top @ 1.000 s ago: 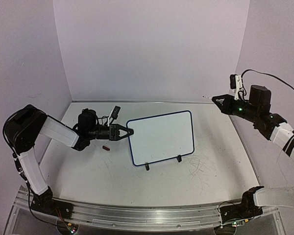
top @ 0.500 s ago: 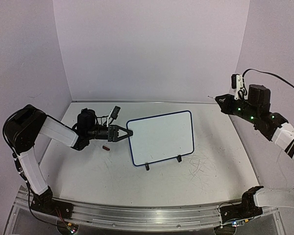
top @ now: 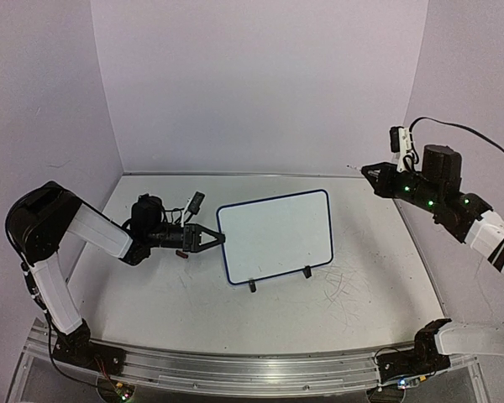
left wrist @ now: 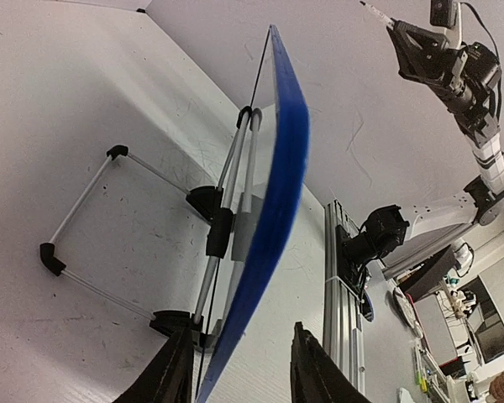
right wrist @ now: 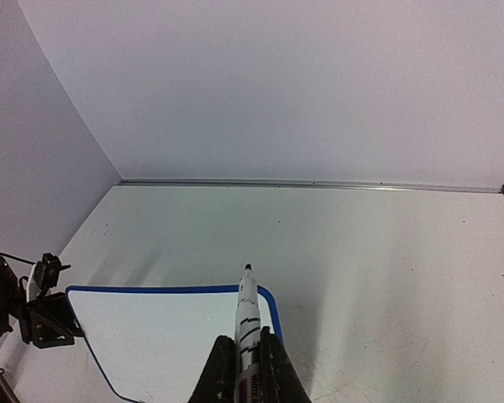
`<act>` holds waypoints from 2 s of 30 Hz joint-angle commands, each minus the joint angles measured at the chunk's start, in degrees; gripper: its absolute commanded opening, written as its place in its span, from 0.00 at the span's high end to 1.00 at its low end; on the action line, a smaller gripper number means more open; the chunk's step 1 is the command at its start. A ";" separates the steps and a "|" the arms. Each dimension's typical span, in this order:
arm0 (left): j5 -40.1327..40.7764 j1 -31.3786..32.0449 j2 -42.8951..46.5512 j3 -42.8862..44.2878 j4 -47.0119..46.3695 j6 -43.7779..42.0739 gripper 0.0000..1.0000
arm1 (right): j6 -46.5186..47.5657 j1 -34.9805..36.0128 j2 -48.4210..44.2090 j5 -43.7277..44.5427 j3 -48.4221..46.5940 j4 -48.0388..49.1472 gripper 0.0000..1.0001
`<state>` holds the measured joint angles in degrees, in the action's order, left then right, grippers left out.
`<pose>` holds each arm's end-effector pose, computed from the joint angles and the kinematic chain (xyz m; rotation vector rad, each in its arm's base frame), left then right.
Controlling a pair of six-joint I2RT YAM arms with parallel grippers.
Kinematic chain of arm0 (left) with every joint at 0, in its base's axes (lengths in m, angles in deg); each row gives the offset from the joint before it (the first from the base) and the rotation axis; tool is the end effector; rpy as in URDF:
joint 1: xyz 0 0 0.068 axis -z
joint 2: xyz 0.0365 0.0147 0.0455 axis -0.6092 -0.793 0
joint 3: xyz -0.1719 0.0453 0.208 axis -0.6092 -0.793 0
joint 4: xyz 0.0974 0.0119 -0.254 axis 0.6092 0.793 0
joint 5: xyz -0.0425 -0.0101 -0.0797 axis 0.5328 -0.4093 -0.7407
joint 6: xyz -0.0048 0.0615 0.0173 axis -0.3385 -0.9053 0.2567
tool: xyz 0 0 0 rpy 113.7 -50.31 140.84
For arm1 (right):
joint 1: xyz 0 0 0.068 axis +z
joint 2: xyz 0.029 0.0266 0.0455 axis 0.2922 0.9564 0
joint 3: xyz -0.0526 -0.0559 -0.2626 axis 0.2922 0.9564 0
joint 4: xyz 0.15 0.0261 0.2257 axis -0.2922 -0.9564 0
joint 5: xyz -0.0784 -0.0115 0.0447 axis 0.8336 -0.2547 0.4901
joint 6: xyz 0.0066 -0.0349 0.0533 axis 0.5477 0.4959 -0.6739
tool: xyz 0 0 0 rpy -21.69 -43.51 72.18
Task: Write a sentence on the whiteboard
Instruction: Hold the whiteboard at the center of the board.
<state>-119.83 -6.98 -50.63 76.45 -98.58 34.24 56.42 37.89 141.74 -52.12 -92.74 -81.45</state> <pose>0.2831 -0.2127 0.1498 0.7102 1.8772 -1.5491 0.2424 0.1043 0.3627 -0.2836 1.7802 0.6260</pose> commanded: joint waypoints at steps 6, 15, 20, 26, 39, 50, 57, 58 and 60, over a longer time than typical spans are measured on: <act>1.30 3.37 -0.71 -2.70 -8.74 2.50 0.67 | 0.87 2.24 -0.06 -0.43 -1.93 3.05 1.00; 2.26 3.37 -2.95 -2.18 -11.93 3.37 0.76 | 1.35 2.91 -1.36 -0.22 -1.73 2.55 1.00; 2.55 3.38 -3.98 -2.55 -12.00 2.86 0.70 | 1.44 3.07 -2.06 -0.02 -1.41 2.35 1.00; 3.23 3.37 -4.54 -1.85 -12.04 2.77 0.73 | 2.71 3.49 -0.97 -0.91 -1.99 2.21 1.00; 3.92 3.37 -5.29 -1.00 -12.04 0.62 0.93 | 9.20 5.50 3.31 2.77 -6.86 -0.61 1.00; 3.55 3.29 -6.32 -1.55 -11.79 -1.67 1.00 | 12.81 6.29 2.58 -0.27 -6.42 0.32 1.00; 4.83 3.29 -5.47 -4.80 -9.85 -7.23 1.00 | 12.60 8.56 0.50 -1.27 -3.42 2.09 1.00; 4.91 3.30 -5.46 -5.01 -9.62 -7.62 1.00 | 12.65 9.24 0.66 -1.13 -3.45 2.07 1.00; 5.11 3.29 -5.45 -5.20 -9.23 -8.11 1.00 | 12.84 10.53 0.92 -0.28 -3.72 1.86 1.00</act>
<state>-114.32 -3.68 -56.37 72.70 -109.73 28.14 68.25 46.19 143.16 -52.47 -96.39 -82.14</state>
